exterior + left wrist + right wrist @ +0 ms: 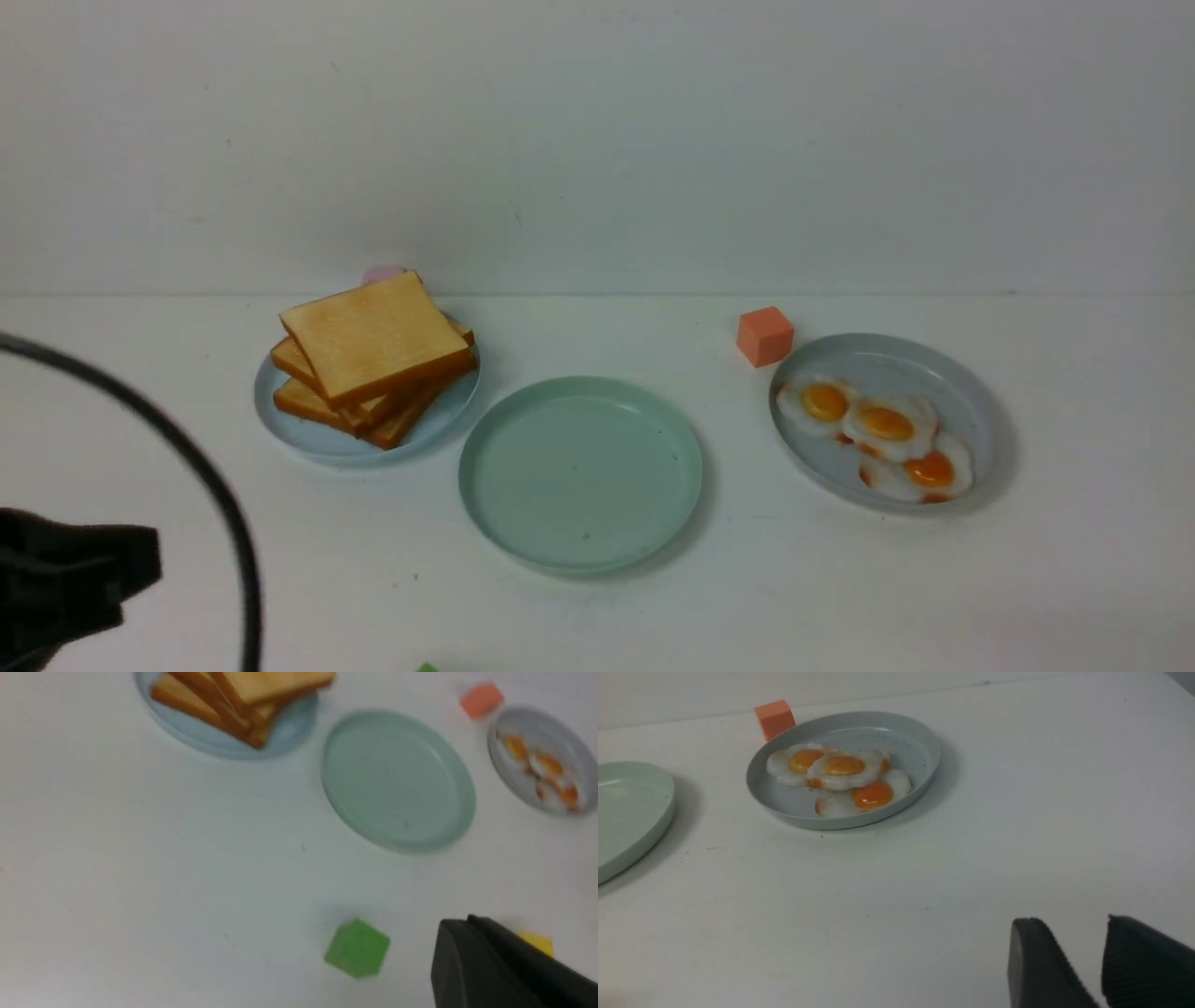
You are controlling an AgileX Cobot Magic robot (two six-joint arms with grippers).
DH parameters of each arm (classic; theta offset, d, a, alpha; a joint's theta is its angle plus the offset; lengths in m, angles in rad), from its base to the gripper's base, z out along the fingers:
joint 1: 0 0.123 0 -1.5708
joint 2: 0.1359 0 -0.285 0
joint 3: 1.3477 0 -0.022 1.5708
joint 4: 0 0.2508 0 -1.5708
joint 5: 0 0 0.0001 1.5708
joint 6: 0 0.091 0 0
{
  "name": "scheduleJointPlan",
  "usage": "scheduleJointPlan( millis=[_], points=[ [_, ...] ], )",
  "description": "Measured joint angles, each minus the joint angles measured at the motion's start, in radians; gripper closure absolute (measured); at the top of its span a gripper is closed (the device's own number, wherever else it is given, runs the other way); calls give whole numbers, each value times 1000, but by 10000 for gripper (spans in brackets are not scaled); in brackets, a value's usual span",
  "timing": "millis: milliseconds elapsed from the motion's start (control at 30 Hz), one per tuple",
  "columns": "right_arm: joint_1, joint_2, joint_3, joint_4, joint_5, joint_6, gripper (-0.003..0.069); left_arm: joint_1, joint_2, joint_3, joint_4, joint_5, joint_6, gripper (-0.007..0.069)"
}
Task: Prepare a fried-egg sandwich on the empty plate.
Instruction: Use the left arm to grab a slice of bread
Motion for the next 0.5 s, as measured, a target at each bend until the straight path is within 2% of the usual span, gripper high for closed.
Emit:
scheduleJointPlan(
  millis=[67,133,233,367,400,433,500],
  points=[
    [0,0,0,2,-5,1,418,-40,83,-75,0,82,8,638],
    [0,0,1,17,-22,11,418,-56,132,-101,-3,100,8,638],
    [0,0,9,143,-89,87,418,-62,208,-125,-30,103,16,638],
    [0,0,9,352,-272,179,418,-74,263,-125,-91,103,133,638],
    [0,0,9,352,-272,182,418,-76,264,-125,-94,103,139,638],
    [0,0,9,424,-319,197,418,-92,265,-125,-117,97,192,638],
    [0,0,-5,464,-299,204,421,-101,271,-128,-130,85,217,638]
  ],
)
